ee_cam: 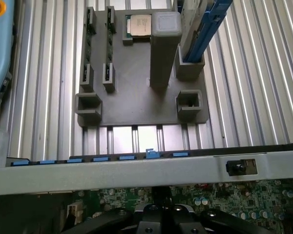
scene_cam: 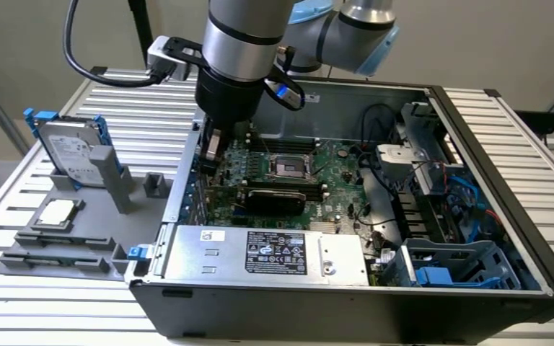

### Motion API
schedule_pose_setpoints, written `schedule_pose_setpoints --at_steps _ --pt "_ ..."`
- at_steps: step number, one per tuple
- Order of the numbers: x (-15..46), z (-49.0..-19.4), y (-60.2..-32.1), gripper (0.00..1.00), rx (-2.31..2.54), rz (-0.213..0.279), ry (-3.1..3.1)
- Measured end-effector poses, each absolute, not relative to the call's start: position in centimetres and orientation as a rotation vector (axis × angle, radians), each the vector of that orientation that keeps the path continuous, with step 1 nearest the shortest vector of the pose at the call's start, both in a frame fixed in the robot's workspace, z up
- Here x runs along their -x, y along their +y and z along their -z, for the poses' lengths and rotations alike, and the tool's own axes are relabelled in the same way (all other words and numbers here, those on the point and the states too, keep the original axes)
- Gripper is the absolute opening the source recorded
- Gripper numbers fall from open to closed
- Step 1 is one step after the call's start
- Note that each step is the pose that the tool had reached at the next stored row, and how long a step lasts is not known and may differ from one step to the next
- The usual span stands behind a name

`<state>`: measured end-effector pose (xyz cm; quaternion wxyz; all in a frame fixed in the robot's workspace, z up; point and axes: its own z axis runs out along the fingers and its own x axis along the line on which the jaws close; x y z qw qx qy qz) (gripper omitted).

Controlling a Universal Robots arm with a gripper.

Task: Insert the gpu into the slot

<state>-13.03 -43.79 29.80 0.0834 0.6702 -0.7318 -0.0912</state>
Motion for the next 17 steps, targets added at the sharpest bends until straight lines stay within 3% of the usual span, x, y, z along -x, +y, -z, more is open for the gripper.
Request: schedule_pose_setpoints --at_steps 17 --pt "13.1 -29.59 -43.79 0.11 -1.993 0.272 -2.196"
